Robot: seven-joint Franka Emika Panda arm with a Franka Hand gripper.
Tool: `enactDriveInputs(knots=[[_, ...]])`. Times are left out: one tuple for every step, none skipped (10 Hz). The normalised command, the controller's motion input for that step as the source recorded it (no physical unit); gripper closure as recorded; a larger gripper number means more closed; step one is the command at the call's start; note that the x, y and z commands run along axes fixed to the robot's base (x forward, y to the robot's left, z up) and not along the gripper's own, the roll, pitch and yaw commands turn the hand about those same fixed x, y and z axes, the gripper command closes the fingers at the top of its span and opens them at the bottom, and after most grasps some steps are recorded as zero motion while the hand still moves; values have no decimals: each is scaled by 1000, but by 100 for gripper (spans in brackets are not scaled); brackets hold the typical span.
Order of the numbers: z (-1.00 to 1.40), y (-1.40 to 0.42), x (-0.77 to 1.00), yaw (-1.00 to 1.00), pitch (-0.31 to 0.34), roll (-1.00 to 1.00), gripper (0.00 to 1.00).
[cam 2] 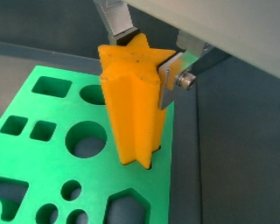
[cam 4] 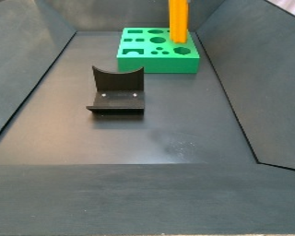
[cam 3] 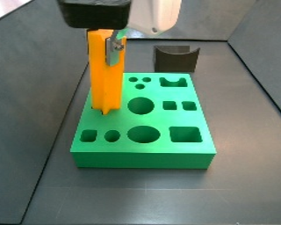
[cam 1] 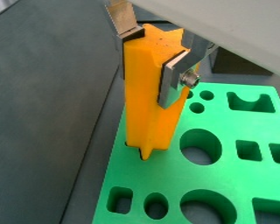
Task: Pick up the star object. Move up. Place the star object on the fixture. Regrasp the star object. Move to above the board. Insert the star object.
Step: Insert the star object.
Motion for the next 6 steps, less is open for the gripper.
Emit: enactDriveInputs(knots=[[-380,0,37,-326,-154,0,100],[-417,0,0,-280,-351,26,100],[-386,0,0,-246,-356,60,100],[-477,9,0,-226,-323,60,100],[-726,71,0,-151,-217,-90,100],[-774,240,-17,0,0,-214,100]])
